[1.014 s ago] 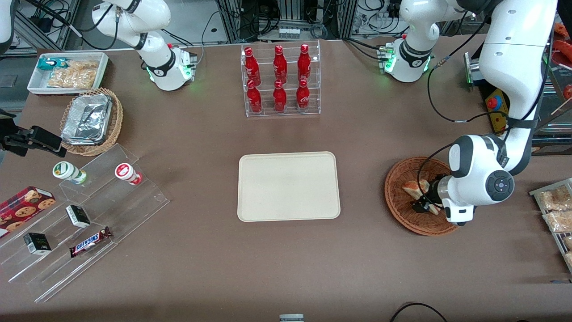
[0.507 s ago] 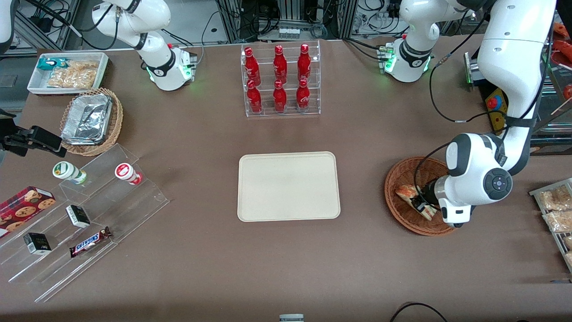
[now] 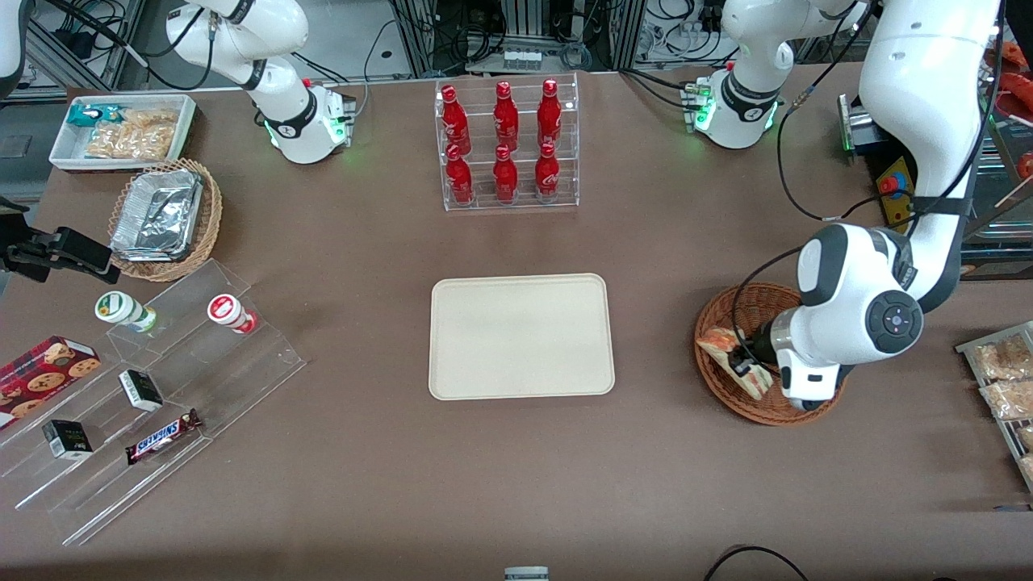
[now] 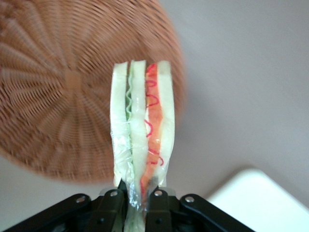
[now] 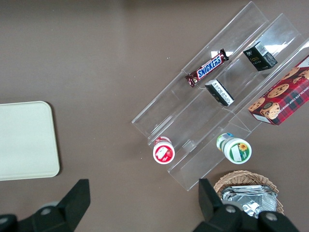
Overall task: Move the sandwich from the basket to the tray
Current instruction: 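Carry the held sandwich with the left gripper over the beige tray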
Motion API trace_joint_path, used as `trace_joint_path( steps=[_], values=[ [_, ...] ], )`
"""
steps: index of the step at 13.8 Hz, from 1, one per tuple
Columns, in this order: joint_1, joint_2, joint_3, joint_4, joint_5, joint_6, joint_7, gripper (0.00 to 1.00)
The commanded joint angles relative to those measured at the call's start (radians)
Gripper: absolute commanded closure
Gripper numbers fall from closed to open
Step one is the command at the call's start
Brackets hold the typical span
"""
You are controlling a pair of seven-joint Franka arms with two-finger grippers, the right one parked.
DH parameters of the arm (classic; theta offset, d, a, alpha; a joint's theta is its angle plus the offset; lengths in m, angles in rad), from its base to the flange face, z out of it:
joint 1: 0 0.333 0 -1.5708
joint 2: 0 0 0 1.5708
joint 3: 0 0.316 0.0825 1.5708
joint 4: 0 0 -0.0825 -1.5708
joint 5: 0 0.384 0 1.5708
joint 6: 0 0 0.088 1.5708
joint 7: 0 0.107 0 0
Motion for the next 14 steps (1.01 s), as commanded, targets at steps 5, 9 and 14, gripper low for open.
trace_joint_path(
  steps=[5, 9, 14],
  values=[
    [-0.343, 0.155, -0.105, 0.145, 0.171, 0.069, -0.008, 0.88],
    [-0.446, 0.261, -0.1, 0.246, 0.191, 0.116, -0.03, 0.83],
    [-0.518, 0.373, -0.083, 0.346, 0.227, 0.161, -0.063, 0.74]
  ],
)
